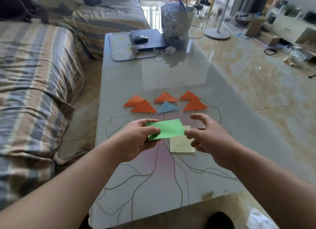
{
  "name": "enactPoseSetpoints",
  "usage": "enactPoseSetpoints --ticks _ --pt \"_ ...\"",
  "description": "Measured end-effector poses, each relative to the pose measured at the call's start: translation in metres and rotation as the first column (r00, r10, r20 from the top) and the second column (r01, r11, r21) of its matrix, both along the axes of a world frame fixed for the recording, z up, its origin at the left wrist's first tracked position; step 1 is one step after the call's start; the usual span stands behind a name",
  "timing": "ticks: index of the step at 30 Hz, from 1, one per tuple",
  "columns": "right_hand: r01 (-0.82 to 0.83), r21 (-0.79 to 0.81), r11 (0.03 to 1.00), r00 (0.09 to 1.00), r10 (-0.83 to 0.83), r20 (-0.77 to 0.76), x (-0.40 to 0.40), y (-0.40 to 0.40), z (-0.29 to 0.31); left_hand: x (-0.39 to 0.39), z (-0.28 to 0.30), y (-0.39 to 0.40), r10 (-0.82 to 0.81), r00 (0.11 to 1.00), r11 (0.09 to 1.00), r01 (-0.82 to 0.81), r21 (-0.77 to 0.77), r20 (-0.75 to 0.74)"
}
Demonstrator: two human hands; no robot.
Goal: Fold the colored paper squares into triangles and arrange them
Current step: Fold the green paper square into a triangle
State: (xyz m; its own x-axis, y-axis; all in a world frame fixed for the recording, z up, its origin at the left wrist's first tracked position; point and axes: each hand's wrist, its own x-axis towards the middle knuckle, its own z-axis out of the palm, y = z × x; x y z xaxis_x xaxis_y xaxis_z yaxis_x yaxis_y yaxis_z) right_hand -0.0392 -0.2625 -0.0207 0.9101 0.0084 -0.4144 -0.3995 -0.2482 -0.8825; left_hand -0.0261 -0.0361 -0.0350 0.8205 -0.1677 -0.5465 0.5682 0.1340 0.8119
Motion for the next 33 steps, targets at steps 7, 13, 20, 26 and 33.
enactPoseSetpoints --ticks 7,13,20,26,33 --pt "-0.117 0.052 0.992 0.991 0.113 0.068 -0.036 0.023 0.005 -0.022 0.005 0.013 0.056 0.998 0.998 -0.056 0.009 -0.006" --pt "-0.325 0.173 0.93 0.945 0.311 0.104 -0.015 0.027 0.012 -0.025 0.009 0.024 0.078 0.996 0.996 -0.079 0.042 0.04" --pt "-0.431 0.012 0.902 0.861 0.408 0.304 -0.01 0.03 -0.002 -0.019 0.021 0.046 -0.184 0.982 0.978 0.18 0.102 0.035" --pt "-0.496 -0.174 0.851 0.788 0.525 0.323 -0.01 0.032 -0.006 -0.017 0.021 0.043 -0.147 0.988 0.988 0.144 0.05 0.055" --pt "-0.548 -0.038 0.835 0.788 0.531 0.31 -0.009 0.033 -0.002 -0.019 0.023 0.034 -0.007 0.996 0.997 0.0 0.077 0.091"
